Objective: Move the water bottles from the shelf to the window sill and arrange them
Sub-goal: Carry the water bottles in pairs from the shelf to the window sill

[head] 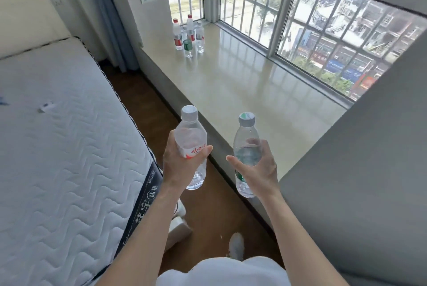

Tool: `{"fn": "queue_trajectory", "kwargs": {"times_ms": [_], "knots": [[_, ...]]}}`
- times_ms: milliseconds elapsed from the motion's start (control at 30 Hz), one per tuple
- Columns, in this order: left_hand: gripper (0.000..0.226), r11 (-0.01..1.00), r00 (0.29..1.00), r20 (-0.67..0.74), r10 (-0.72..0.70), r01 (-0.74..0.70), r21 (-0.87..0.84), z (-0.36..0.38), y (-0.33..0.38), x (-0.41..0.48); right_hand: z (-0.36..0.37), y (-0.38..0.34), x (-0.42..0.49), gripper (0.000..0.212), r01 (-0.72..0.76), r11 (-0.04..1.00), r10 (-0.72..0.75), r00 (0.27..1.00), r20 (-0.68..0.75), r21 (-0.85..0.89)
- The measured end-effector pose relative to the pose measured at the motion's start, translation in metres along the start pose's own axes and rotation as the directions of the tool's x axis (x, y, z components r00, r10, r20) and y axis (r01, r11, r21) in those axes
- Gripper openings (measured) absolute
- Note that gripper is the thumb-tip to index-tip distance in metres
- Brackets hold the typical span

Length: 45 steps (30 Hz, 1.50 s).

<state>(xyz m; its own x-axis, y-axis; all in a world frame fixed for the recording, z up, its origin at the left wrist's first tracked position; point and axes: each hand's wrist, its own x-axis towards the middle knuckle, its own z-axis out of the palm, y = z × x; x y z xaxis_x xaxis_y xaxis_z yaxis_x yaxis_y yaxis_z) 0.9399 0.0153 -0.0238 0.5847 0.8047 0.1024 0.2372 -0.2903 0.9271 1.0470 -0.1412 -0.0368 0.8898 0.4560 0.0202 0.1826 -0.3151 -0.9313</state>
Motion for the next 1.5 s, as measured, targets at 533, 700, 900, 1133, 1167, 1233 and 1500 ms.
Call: {"fn": "queue_trajectory", "kwargs": {"times_ms": [533,700,900,1133,1167,1233,1500], "knots": [[0.071,0.995,0.949,-0.304,-0.084,0.098,0.031,0.02,0.002,0.133,0.065,-0.016,0.188,0.055,0.079,0.997,-0.081,0.943,0.322,0.019],[0.069,0.995,0.937,-0.336,-0.092,0.1,0.007,0.011,-0.018,0.188,0.103,-0.023,0.236,0.051,0.112,0.994,-0.107,0.929,0.353,0.007],[0.073,0.995,0.936,-0.339,-0.097,0.091,-0.034,-0.016,-0.043,0.292,0.176,-0.058,0.317,0.051,0.144,0.99,-0.131,0.92,0.37,-0.008],[0.076,0.994,0.932,-0.346,-0.105,0.094,-0.05,-0.081,-0.072,0.427,0.291,-0.125,0.415,0.051,0.153,0.988,-0.147,0.913,0.379,0.014],[0.075,0.995,0.933,-0.346,-0.101,0.092,-0.043,-0.089,-0.075,0.44,0.302,-0.132,0.424,0.051,0.155,0.988,-0.152,0.913,0.379,0.023],[0.073,0.994,0.931,-0.35,-0.106,0.093,-0.052,-0.105,-0.085,0.471,0.331,-0.144,0.445,0.051,0.155,0.987,-0.155,0.911,0.382,0.03],[0.066,0.988,0.925,-0.351,-0.148,0.128,-0.081,-0.131,-0.117,0.565,0.397,-0.155,0.507,0.049,0.128,0.992,-0.118,0.905,0.408,0.004]]}}
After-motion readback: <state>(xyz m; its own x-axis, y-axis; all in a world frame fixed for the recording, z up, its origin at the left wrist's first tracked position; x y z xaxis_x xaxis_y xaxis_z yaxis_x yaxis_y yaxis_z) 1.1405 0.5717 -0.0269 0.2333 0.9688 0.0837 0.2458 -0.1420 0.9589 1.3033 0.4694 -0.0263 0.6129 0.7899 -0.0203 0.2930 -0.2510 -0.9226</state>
